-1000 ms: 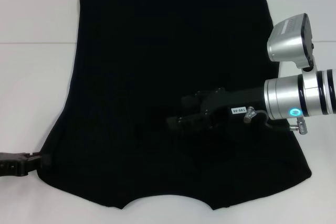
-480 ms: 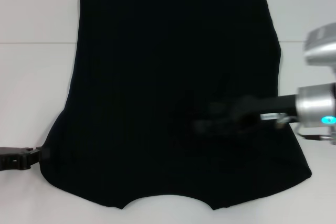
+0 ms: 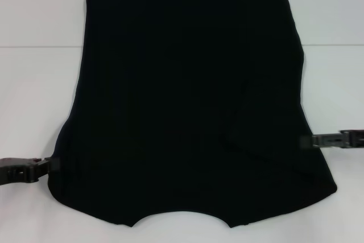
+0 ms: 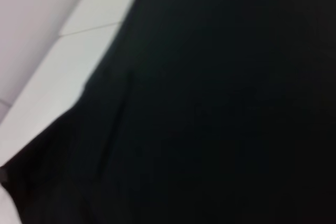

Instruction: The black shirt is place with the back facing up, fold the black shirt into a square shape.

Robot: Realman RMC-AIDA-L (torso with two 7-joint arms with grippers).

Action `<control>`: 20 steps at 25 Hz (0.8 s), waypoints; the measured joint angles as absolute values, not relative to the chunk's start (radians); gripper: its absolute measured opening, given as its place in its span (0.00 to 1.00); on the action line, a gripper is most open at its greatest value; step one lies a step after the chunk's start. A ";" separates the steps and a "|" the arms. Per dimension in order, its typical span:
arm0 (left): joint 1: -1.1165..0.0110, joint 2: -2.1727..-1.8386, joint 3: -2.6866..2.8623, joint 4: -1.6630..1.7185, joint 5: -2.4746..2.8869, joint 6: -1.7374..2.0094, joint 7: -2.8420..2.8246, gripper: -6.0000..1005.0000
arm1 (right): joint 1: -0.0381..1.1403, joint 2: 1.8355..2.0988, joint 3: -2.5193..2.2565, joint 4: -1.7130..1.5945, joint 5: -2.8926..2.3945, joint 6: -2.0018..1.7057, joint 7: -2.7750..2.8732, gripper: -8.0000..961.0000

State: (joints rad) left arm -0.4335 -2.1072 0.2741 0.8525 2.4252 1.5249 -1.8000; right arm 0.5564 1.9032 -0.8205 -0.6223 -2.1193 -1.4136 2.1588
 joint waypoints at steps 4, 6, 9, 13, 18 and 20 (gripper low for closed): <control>-0.434 -2.108 0.273 0.843 2.425 1.523 -1.796 0.02 | 0.535 1.884 -0.817 -0.619 -2.152 -1.430 2.193 0.92; -0.435 -2.108 0.272 0.838 2.425 1.523 -1.795 0.02 | 0.532 1.882 -0.816 -0.619 -2.179 -1.439 2.204 0.92; -0.436 -2.108 0.271 0.837 2.425 1.525 -1.793 0.02 | 0.530 1.883 -0.814 -0.618 -2.217 -1.448 2.215 0.91; -0.438 -2.106 0.269 0.836 2.425 1.525 -1.793 0.02 | 0.529 1.884 -0.811 -0.612 -2.257 -1.454 2.225 0.90; -0.445 -2.105 0.271 0.836 2.425 1.525 -1.794 0.02 | 0.530 1.890 -0.803 -0.609 -2.287 -1.454 2.227 0.89; -0.447 -2.105 0.272 0.836 2.425 1.525 -1.795 0.02 | 0.534 1.895 -0.803 -0.609 -2.293 -1.453 2.228 0.88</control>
